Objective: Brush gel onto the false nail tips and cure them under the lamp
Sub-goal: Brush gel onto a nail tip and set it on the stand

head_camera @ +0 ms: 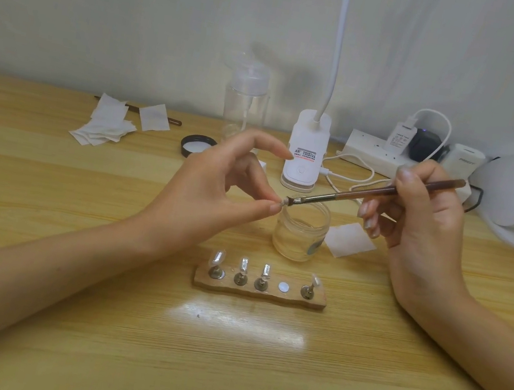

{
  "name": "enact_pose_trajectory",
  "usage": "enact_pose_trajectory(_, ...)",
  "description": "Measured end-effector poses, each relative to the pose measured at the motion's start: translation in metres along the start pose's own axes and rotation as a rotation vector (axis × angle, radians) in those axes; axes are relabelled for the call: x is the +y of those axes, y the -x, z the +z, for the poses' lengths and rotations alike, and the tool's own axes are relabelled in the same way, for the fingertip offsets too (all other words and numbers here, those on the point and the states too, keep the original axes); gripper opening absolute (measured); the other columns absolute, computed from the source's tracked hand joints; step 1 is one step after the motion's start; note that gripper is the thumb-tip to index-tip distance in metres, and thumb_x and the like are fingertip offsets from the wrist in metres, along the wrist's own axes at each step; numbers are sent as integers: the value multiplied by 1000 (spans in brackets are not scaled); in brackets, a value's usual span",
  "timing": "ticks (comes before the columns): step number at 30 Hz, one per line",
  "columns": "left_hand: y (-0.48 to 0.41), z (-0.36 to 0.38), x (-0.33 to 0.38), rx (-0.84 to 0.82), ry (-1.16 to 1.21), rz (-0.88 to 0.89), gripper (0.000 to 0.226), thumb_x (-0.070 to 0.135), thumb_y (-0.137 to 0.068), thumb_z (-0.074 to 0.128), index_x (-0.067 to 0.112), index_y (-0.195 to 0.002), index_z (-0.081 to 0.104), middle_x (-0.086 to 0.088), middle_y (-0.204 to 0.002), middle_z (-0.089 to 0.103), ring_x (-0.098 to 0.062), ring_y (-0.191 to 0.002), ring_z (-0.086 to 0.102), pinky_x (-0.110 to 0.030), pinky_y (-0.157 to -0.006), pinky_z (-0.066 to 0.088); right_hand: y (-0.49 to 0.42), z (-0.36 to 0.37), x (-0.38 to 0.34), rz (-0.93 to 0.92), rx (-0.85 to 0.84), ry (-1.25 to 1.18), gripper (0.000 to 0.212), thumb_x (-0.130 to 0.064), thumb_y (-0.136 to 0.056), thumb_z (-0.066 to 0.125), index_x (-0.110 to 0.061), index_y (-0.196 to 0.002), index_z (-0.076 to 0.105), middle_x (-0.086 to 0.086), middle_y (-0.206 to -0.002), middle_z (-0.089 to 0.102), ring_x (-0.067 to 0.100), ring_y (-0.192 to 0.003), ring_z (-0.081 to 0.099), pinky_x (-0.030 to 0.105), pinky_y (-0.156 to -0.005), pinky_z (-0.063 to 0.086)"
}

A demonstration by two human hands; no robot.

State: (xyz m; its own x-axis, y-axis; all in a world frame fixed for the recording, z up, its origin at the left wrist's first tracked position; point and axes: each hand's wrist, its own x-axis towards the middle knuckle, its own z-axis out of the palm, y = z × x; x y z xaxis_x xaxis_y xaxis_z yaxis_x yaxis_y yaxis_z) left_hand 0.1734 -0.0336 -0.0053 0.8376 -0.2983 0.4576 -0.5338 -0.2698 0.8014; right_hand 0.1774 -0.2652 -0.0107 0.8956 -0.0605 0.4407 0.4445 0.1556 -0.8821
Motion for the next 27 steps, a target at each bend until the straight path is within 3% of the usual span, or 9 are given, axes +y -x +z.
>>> enact_pose_trajectory(13, 1, 0, 5, 9, -214, 157, 54, 4, -84, 79, 18, -129, 54, 6, -81, 74, 0, -86, 68, 2, -76, 36, -1, -2, 1, 57, 30, 23, 24, -20, -104, 47, -21, -80, 46, 2, -58, 62, 16, -52, 55, 21, -48, 43)
enact_pose_trajectory(27, 1, 0, 6, 22, -249, 202, 51, 1, -83, 79, 15, -127, 56, 5, -80, 74, 2, -86, 66, 3, -76, 36, -3, -3, 0, 14, 31, -51, 22, -21, -102, 47, -21, -80, 47, 0, -57, 61, 12, -51, 55, 19, -46, 40)
